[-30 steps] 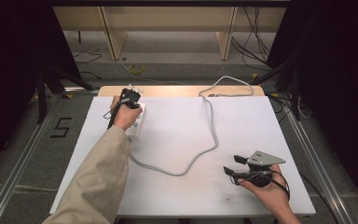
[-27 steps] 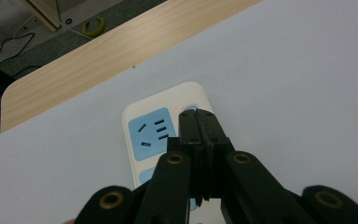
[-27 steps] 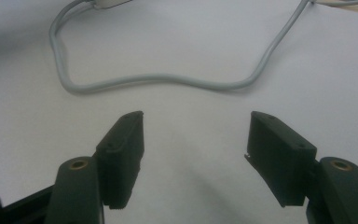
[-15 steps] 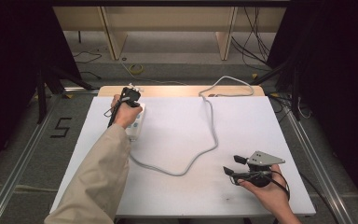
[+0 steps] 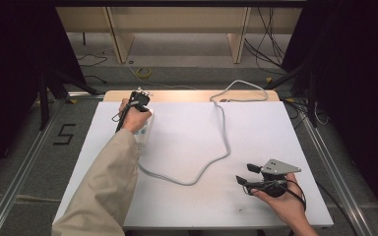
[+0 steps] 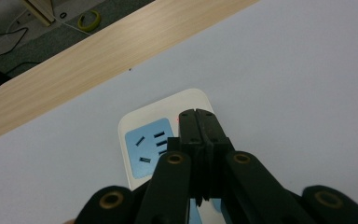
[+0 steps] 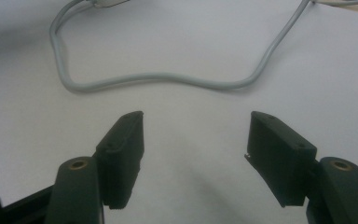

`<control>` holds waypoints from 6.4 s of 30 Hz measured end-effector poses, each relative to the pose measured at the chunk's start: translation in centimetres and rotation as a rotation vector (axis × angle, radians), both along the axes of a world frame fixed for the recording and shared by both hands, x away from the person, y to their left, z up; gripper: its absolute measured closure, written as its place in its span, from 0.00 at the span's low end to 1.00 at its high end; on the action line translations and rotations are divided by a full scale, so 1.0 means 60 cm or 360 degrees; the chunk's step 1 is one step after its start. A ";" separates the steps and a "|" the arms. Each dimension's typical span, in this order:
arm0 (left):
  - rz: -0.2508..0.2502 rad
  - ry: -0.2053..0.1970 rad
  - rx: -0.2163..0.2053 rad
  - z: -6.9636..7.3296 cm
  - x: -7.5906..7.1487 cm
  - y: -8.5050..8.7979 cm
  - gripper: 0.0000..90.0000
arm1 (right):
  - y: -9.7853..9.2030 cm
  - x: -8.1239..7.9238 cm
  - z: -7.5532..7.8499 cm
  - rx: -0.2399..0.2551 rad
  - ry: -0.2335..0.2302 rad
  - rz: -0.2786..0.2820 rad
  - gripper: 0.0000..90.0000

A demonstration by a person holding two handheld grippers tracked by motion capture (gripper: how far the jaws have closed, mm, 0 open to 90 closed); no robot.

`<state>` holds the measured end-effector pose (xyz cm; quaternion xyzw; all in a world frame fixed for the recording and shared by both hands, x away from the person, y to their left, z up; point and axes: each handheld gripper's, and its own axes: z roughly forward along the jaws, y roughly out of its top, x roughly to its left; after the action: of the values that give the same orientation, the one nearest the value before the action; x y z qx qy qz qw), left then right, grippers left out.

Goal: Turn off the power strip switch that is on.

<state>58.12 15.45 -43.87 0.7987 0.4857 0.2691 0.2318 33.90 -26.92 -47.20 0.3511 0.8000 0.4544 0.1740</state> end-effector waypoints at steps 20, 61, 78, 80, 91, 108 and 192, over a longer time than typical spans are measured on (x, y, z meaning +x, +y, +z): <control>0.0023 0.0019 -0.0015 -0.019 0.014 -0.001 1.00 | 0.000 0.001 -0.001 -0.0002 0.0001 0.0004 0.41; 0.0005 0.0041 0.0004 -0.027 0.024 -0.005 1.00 | 0.002 0.001 -0.003 -0.0008 0.0013 0.0013 0.41; -0.0010 0.0058 0.0078 -0.026 0.025 -0.012 1.00 | 0.003 0.001 -0.003 -0.0009 0.0015 0.0018 0.41; -0.0010 0.0071 0.0077 -0.027 0.025 -0.013 1.00 | 0.003 0.001 -0.003 -0.0009 0.0013 0.0019 0.41; -0.0014 0.0051 0.0070 -0.029 0.022 -0.012 1.00 | 0.003 0.001 -0.002 -0.0014 0.0008 0.0021 0.41; -0.0015 0.0015 0.0037 -0.023 0.010 0.004 1.00 | 0.004 0.000 -0.002 -0.0009 0.0006 0.0020 0.41; -0.0367 -0.0113 -0.0342 0.064 -0.181 0.002 0.63 | 0.008 -0.002 0.001 -0.0010 -0.0004 0.0012 0.41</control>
<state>47.29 15.56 -40.02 0.8098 0.4082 0.2151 0.3623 33.80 -26.47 -47.12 0.3471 0.8024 0.4530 0.1743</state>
